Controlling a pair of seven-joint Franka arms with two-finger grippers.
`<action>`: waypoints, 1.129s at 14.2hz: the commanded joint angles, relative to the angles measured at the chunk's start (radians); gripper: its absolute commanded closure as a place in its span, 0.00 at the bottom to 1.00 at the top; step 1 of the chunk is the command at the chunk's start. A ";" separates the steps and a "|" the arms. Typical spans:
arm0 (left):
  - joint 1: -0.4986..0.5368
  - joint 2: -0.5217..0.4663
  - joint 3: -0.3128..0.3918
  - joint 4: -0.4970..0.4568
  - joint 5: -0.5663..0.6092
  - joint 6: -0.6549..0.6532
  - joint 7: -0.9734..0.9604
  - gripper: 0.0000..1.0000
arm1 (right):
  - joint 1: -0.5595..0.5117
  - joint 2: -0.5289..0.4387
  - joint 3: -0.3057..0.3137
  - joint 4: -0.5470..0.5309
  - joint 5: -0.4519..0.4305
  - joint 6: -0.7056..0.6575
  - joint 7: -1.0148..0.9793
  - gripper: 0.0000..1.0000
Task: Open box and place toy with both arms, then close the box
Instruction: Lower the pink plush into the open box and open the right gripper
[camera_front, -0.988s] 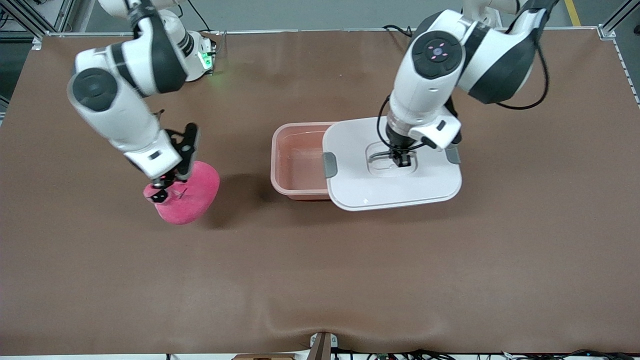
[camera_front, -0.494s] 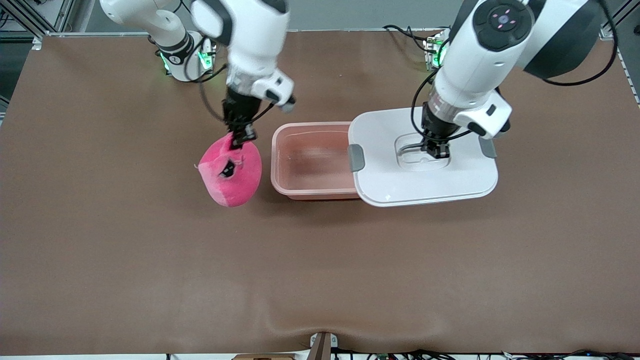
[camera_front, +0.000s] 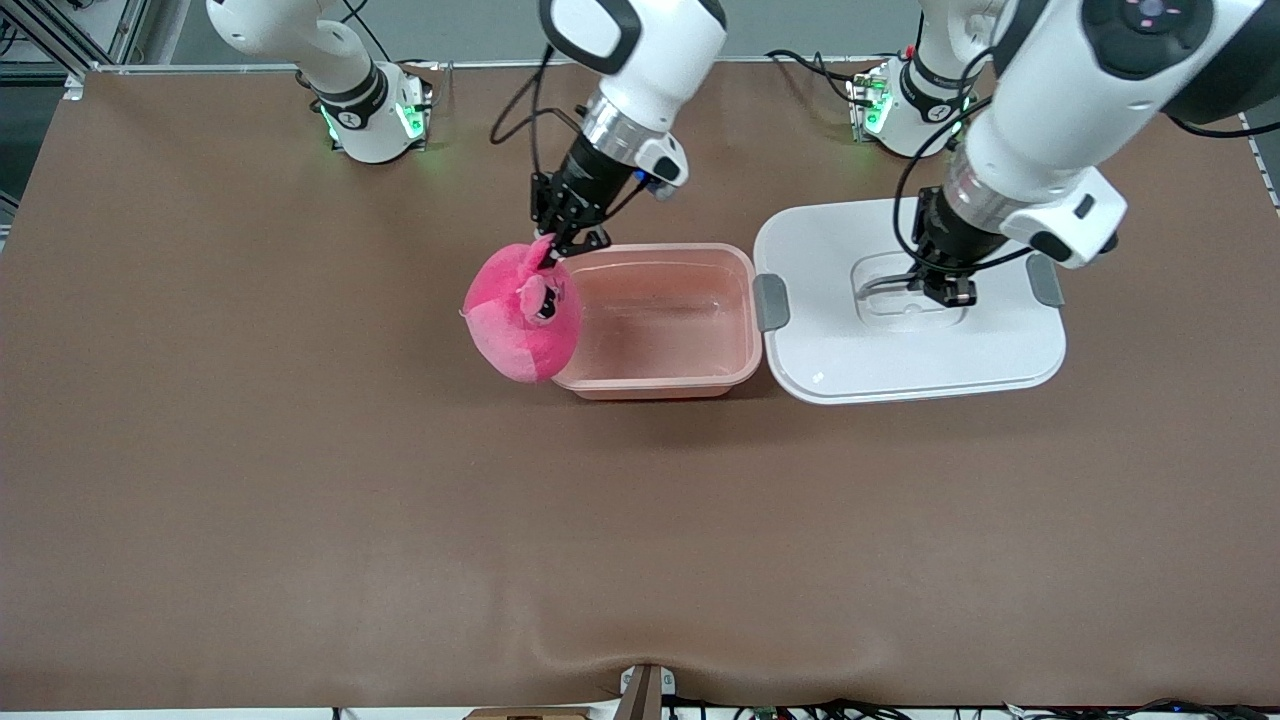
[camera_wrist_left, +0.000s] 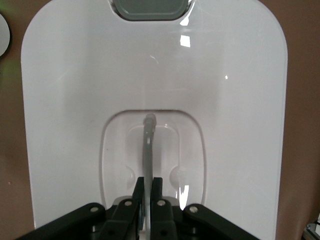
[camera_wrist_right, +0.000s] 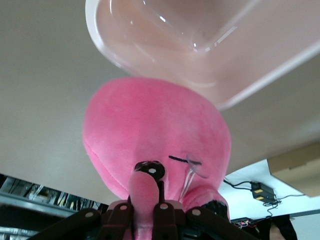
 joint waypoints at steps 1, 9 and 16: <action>0.056 -0.049 -0.011 -0.050 -0.044 -0.007 0.088 1.00 | 0.042 0.076 -0.015 0.078 -0.025 -0.047 -0.016 1.00; 0.204 -0.119 -0.010 -0.153 -0.039 -0.006 0.396 1.00 | 0.067 0.127 -0.015 0.193 0.055 -0.067 -0.010 0.00; 0.212 -0.133 -0.011 -0.173 0.033 0.005 0.447 1.00 | 0.061 0.119 -0.018 0.220 0.101 -0.088 0.089 0.00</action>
